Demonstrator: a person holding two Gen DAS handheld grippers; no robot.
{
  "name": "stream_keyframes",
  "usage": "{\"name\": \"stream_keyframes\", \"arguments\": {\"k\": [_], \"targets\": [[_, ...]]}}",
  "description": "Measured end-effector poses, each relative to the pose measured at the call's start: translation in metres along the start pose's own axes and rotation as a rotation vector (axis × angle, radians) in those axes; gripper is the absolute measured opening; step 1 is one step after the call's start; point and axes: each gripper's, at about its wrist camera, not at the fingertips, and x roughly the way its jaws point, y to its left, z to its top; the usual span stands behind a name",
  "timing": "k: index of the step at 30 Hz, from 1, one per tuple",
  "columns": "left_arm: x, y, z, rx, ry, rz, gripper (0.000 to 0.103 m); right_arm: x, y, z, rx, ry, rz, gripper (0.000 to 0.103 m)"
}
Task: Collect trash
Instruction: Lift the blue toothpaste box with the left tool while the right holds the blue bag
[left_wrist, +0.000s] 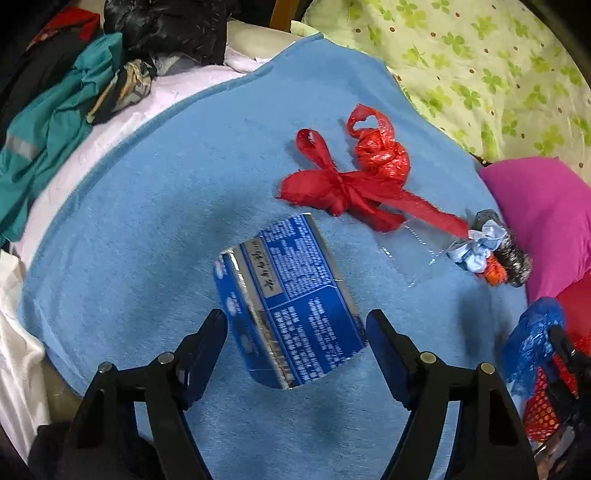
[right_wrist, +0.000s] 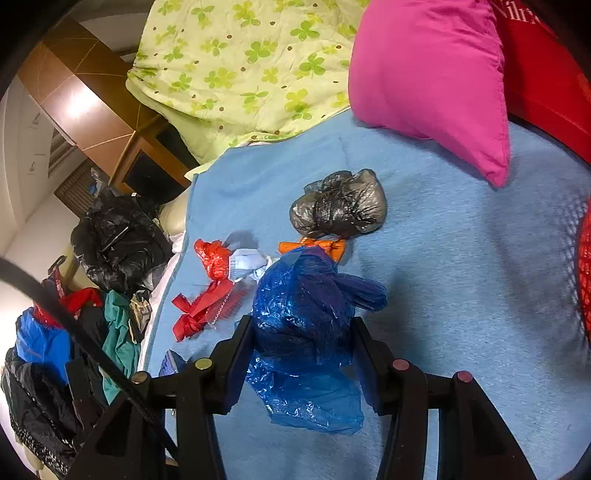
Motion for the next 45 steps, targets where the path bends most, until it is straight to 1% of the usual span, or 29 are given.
{"name": "stream_keyframes", "arguments": {"k": [4, 6, 10, 12, 15, 17, 19, 20, 24, 25, 28, 32, 35, 39, 42, 45], "targets": [[0.011, -0.002, -0.002, -0.008, 0.007, -0.011, 0.078, -0.004, -0.005, 0.001, 0.004, -0.007, 0.001, 0.054], [0.013, -0.002, -0.002, -0.019, 0.001, -0.026, 0.078, -0.006, -0.007, 0.002, 0.006, -0.009, 0.001, 0.054], [0.013, -0.002, -0.002, -0.023, -0.012, -0.028, 0.078, -0.01, -0.009, 0.002, 0.005, -0.016, 0.001, 0.054], [0.01, -0.001, -0.003, -0.014, -0.025, -0.034, 0.075, -0.012, -0.011, 0.002, 0.01, -0.018, 0.0, 0.054], [0.01, -0.004, -0.004, 0.053, -0.028, -0.063, 0.074, -0.014, -0.014, 0.003, 0.021, -0.018, 0.002, 0.054], [0.014, -0.011, -0.005, 0.144, 0.003, -0.104, 0.074, -0.014, -0.014, 0.003, 0.023, -0.018, 0.0, 0.054], [0.014, -0.019, -0.007, 0.231, 0.007, -0.114, 0.074, -0.014, -0.014, 0.003, 0.021, -0.017, -0.001, 0.054], [0.014, -0.025, -0.009, 0.287, 0.018, -0.137, 0.074, -0.013, -0.014, 0.003, 0.019, -0.017, -0.002, 0.054], [0.012, -0.039, -0.017, 0.409, 0.021, -0.167, 0.074, -0.012, -0.012, 0.003, 0.019, -0.014, -0.001, 0.054], [0.013, -0.04, -0.019, 0.424, 0.024, -0.162, 0.074, -0.012, -0.011, 0.003, 0.018, -0.013, 0.0, 0.054], [0.014, -0.037, -0.021, 0.417, 0.04, -0.126, 0.074, -0.011, -0.011, 0.004, 0.009, -0.013, -0.002, 0.054], [0.007, -0.033, -0.016, 0.342, 0.025, -0.124, 0.077, -0.011, -0.011, 0.004, 0.004, -0.015, -0.002, 0.054], [0.009, -0.038, -0.013, 0.306, 0.014, -0.097, 0.078, -0.011, -0.01, 0.004, 0.002, -0.015, -0.002, 0.054], [0.016, -0.042, -0.014, 0.26, 0.024, -0.061, 0.078, -0.012, -0.011, 0.004, 0.001, -0.017, 0.0, 0.054], [0.016, -0.039, -0.019, 0.217, 0.046, -0.088, 0.078, -0.013, -0.011, 0.004, -0.003, -0.018, -0.004, 0.054], [0.007, -0.038, -0.022, 0.191, 0.025, -0.116, 0.078, -0.016, -0.013, 0.005, 0.001, -0.023, -0.003, 0.055]]}}
